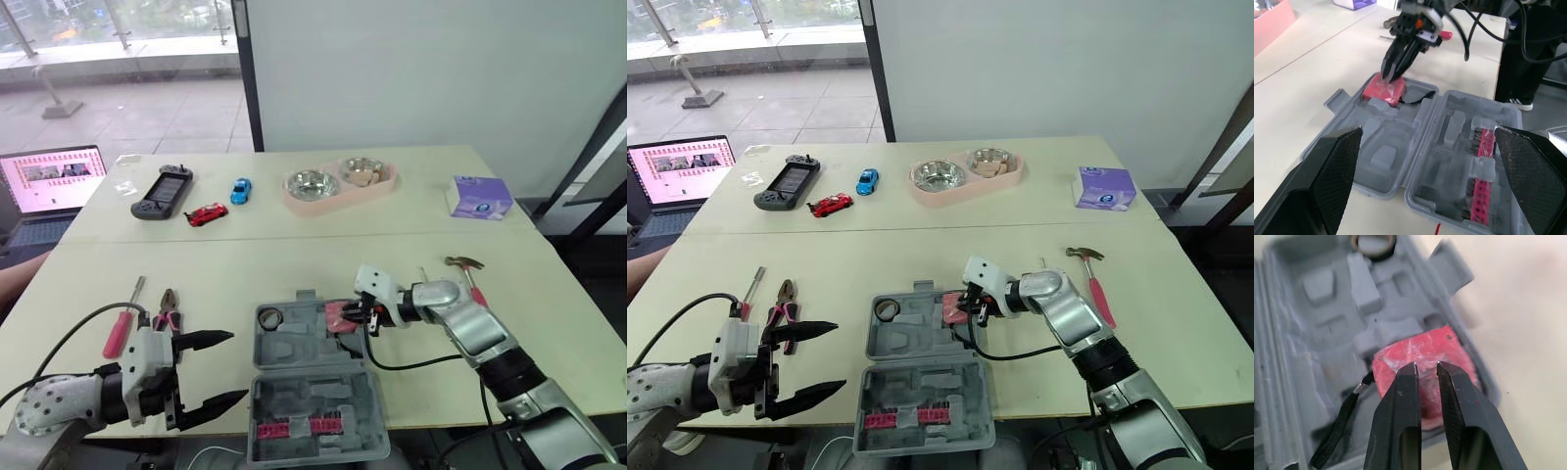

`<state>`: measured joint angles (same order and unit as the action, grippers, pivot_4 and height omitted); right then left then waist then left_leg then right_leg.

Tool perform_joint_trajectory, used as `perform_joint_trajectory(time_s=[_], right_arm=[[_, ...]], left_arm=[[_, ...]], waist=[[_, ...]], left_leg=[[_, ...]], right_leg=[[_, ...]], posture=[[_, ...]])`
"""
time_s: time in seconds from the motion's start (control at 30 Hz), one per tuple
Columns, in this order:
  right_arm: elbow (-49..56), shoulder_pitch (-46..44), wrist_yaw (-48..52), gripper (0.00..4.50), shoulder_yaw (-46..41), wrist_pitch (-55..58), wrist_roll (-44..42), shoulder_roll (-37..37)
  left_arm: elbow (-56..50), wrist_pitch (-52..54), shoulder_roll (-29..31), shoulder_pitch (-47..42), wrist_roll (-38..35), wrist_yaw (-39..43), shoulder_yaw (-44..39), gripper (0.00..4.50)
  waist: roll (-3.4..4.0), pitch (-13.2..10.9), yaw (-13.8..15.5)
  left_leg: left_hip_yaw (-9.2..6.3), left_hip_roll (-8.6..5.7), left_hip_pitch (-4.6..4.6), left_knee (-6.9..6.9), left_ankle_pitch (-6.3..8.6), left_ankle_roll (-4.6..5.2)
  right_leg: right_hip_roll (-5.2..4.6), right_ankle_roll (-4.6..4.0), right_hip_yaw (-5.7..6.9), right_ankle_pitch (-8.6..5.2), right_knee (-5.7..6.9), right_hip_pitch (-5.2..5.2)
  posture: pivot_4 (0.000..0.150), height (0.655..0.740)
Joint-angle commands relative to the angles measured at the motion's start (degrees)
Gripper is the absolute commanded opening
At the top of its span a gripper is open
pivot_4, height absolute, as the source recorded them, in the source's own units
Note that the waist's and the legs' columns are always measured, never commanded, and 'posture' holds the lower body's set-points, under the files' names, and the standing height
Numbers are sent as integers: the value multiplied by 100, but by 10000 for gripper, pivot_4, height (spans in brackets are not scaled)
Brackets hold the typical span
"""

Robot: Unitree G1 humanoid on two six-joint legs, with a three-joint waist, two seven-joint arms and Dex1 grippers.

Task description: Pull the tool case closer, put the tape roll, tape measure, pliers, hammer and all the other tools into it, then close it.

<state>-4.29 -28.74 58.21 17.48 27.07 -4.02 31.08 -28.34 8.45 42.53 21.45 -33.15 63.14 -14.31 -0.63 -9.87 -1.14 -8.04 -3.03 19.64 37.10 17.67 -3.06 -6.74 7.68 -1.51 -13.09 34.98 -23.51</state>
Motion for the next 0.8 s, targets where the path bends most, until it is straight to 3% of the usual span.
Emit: perform_joint_trajectory(time_s=[0.03,0.37,0.8], right_arm=[[128,104,10,6797,-128,-211,-45,112],[-689,463,-478,6797,-154,-720,39,-313],[-1246,854,-434,6797,-24,-752,210,-159]], left_arm=[[-169,-17,-4,-29,-53,-38,-51,45000],[-183,25,12,-93,-65,-46,-25,45000],[-291,157,54,-124,-101,-56,-104,45000]], waist=[[0,-1,14],[-1,-4,9],[-9,2,36]], left_leg=[[0,0,0,-1,0,0],[1,0,0,0,0,0],[0,-1,-11,-1,0,0]], right_leg=[[0,-1,0,0,0,0],[0,-2,0,-1,0,1],[-1,-2,-1,-2,-2,15]], posture=[[1500,7360],[1500,7360],[1500,7360]])
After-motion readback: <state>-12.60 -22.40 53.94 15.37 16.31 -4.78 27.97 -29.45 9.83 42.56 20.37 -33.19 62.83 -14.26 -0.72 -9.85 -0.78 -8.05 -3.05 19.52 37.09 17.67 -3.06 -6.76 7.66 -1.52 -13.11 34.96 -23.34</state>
